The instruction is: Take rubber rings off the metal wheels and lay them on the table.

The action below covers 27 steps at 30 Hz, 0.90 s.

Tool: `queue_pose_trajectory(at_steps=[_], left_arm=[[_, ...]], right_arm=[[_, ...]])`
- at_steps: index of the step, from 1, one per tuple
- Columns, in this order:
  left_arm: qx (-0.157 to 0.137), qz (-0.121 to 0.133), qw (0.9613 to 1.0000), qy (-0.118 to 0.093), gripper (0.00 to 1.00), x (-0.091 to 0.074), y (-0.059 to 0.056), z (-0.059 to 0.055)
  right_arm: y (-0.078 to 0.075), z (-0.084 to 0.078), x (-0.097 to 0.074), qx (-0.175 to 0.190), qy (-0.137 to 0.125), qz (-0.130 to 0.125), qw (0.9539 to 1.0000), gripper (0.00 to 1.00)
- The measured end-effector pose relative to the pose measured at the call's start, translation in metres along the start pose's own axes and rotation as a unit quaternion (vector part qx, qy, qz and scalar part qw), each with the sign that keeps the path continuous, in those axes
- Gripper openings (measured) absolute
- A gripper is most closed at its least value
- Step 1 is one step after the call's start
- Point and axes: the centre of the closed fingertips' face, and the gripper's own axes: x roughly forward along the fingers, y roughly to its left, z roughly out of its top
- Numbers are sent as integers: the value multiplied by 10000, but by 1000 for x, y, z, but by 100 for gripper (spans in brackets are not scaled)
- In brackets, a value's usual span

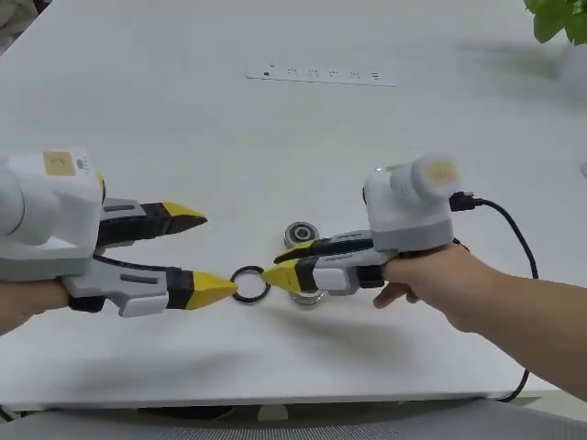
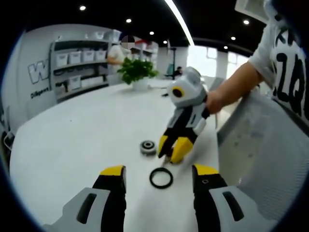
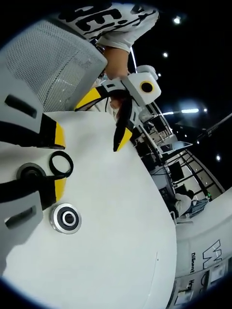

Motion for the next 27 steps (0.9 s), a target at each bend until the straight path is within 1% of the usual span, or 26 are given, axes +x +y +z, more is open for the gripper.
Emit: queue_pose_trajectory(at_steps=[5,11,17,20,27], left_arm=[[4,-12,10000,5,57,1,1,1],[15,-30,10000,-16,57,2,1,5],[22,-26,10000,-41,57,1,2,7],[31,-33,10000,-44,58,0,1,9],[97,-50,9999,-17,59,-1,-1,9]], right_arm=[[-8,5,-6,-36,-126,-70,9999,22],[-7,18,-18,-251,-352,-138,9990,27],[-4,24,-29,-501,-440,-218,9975,32],[-1,25,-35,-704,-476,-265,9960,35],[-1,20,-47,-965,-443,-396,9936,44]])
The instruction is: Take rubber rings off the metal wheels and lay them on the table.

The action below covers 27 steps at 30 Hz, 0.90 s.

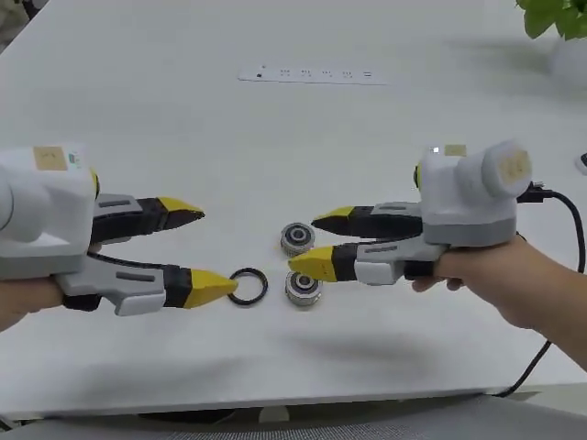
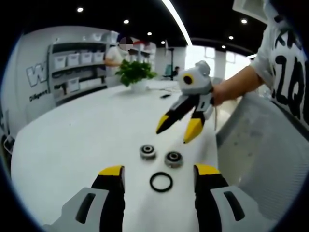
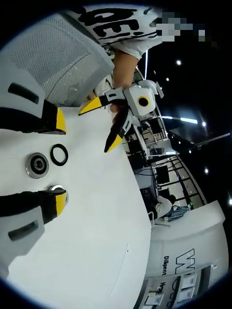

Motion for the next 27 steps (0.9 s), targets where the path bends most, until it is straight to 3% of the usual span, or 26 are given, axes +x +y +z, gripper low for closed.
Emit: queue_pose_trajectory(at_steps=[27], left_arm=[[52,140,9999,46,66,-7,-4,-7]], right_arm=[[-11,-25,-43,-511,65,-567,9971,66]])
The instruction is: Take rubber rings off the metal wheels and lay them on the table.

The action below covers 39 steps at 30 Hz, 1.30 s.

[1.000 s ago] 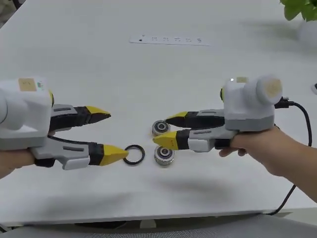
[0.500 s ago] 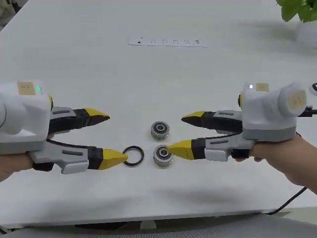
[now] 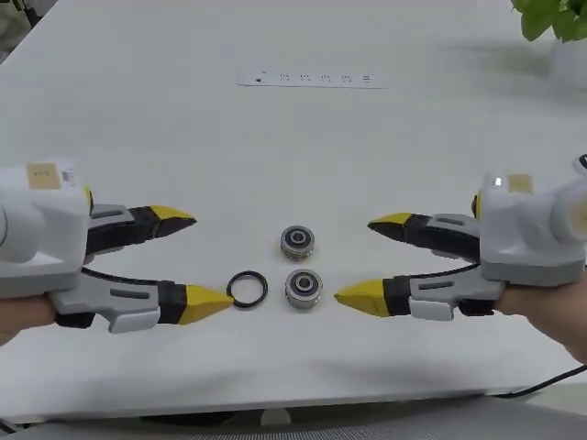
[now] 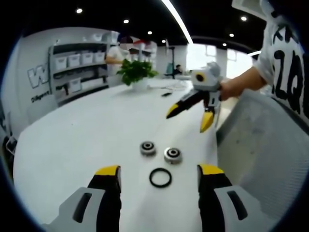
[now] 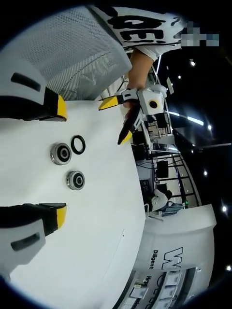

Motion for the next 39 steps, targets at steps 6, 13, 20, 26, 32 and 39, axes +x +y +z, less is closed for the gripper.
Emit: queue_pose_trajectory(at_steps=[6,13,20,26,32,39], left_arm=[[-20,66,10000,-22,69,-3,1,-2],[-29,108,9999,-15,72,-6,0,-6],[7,129,9999,-6,76,-8,1,-7],[-4,170,9999,-25,77,-9,3,-5],[-4,193,9998,-5,79,-9,4,-6],[-7,231,9997,-1,79,-12,4,-6]], right_arm=[[2,-5,-3,-122,84,-24,9999,69],[2,-9,-7,-111,79,-73,9999,72],[1,-12,-12,-90,80,-127,9998,74],[0,-11,-13,-88,70,-160,9998,76],[2,-13,-15,-72,79,-160,9998,79],[3,-16,-16,-57,100,-164,9998,82]])
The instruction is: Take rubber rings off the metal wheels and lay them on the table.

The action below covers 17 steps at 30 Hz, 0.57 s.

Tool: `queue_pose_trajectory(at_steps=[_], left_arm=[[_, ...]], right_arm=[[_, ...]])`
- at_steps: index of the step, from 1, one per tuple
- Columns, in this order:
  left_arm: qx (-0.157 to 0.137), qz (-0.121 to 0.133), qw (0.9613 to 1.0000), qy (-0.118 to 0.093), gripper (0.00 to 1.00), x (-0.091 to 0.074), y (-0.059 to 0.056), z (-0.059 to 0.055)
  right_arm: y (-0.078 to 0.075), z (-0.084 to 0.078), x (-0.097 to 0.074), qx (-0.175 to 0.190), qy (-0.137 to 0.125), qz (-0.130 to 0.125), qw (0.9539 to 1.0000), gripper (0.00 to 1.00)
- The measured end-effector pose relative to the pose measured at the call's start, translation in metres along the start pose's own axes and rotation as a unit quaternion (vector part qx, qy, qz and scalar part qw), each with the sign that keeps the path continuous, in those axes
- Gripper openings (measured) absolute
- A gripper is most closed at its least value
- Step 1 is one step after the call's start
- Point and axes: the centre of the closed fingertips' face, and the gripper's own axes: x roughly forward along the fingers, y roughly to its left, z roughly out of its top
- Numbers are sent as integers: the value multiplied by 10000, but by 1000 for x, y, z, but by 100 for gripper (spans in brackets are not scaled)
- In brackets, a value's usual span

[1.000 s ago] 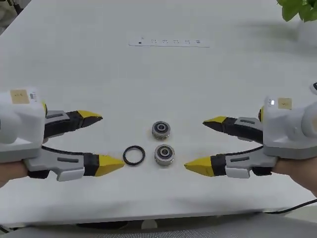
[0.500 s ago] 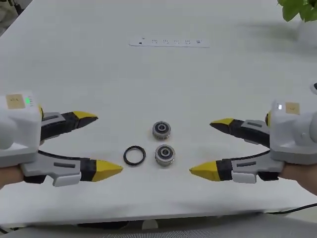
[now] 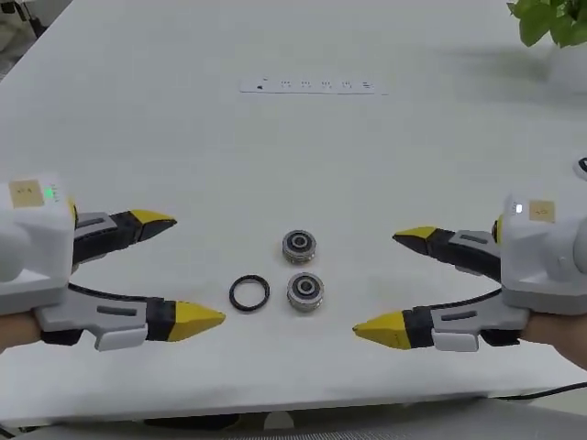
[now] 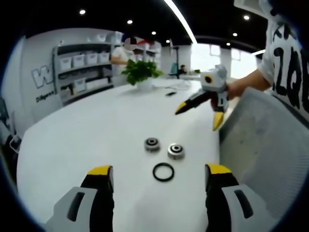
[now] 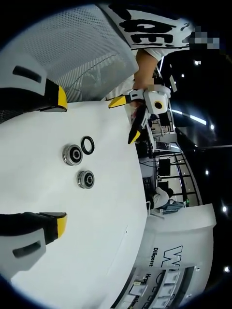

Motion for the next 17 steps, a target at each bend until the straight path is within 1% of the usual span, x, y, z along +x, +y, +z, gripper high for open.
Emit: queue_pose_trajectory(at_steps=[13,17], left_arm=[[19,84,10000,3,79,-8,-1,1],[16,106,9999,0,79,-9,-1,1]], right_arm=[[2,0,-2,-13,-18,3,10000,84],[3,2,-4,10,-61,2,10000,84]])
